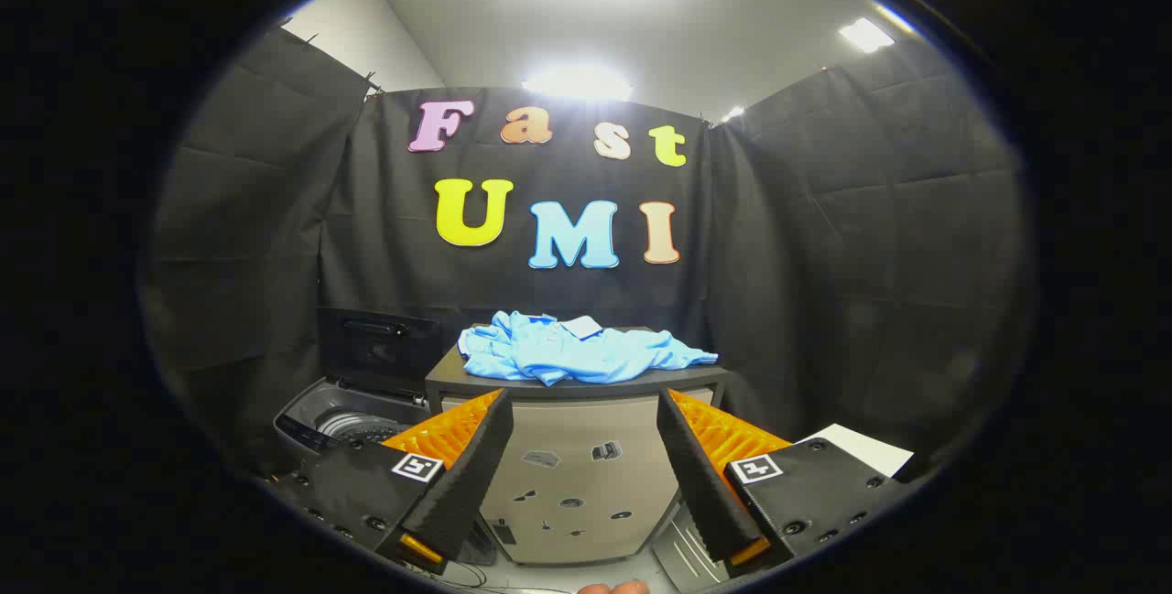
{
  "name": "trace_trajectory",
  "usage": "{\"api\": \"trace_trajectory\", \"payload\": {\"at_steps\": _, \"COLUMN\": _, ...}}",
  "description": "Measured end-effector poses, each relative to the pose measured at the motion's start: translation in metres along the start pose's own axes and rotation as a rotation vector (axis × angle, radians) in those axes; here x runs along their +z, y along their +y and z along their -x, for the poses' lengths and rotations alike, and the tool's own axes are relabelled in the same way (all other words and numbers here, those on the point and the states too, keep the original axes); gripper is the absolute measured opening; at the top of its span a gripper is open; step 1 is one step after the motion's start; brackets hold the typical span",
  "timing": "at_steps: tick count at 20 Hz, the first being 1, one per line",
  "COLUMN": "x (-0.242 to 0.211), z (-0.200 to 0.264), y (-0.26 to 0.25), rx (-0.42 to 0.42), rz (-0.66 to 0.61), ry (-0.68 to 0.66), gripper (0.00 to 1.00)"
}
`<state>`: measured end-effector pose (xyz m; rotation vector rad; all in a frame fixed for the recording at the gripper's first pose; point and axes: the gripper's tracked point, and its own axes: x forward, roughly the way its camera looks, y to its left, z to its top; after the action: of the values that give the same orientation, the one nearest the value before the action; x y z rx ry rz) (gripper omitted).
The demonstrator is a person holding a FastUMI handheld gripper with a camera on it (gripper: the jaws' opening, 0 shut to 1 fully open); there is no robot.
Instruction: Put the clothes into the washing machine and then close the washing machine lid.
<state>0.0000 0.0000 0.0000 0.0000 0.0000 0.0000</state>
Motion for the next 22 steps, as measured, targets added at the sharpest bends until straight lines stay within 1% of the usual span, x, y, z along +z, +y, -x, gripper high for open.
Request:
{"api": "trace_trajectory", "payload": {"at_steps": 9, "x": -0.004, "z": -0.003, "y": 0.003, "rx": 0.022, "rz": 0.010, "ry": 0.004, "gripper": 0.98}}
{"api": "trace_trajectory", "payload": {"at_steps": 22, "x": -0.005, "z": -0.013, "y": -0.008, "rx": 0.008, "rz": 0.008, "ry": 0.001, "gripper": 0.98}}
